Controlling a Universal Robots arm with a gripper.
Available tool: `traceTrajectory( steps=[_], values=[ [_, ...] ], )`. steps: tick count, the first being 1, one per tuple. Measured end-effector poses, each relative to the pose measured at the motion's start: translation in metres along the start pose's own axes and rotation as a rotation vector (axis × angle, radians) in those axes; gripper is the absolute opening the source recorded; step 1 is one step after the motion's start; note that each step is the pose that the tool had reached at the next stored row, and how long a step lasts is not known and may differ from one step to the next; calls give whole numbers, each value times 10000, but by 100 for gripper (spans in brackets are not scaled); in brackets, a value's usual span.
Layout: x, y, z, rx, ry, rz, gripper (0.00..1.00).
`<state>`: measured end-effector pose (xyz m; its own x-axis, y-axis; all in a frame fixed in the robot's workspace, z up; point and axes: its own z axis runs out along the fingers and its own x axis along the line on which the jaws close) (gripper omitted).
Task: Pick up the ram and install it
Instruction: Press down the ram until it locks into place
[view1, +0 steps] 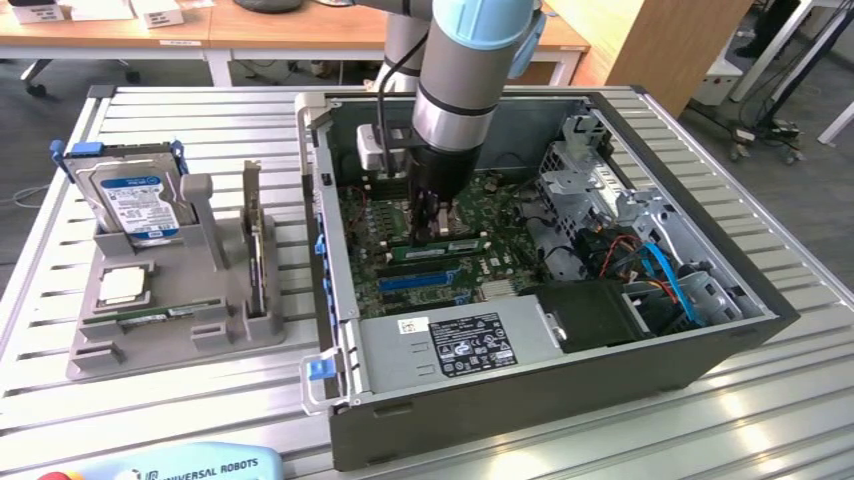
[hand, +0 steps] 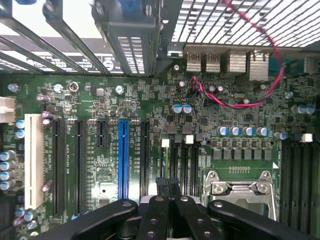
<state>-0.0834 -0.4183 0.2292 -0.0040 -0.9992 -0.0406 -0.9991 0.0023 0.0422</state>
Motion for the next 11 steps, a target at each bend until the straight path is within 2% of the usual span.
traceTrajectory(
  steps=[11],
  values=[
    [-15,16,-367,1,0,1,10]
  ],
)
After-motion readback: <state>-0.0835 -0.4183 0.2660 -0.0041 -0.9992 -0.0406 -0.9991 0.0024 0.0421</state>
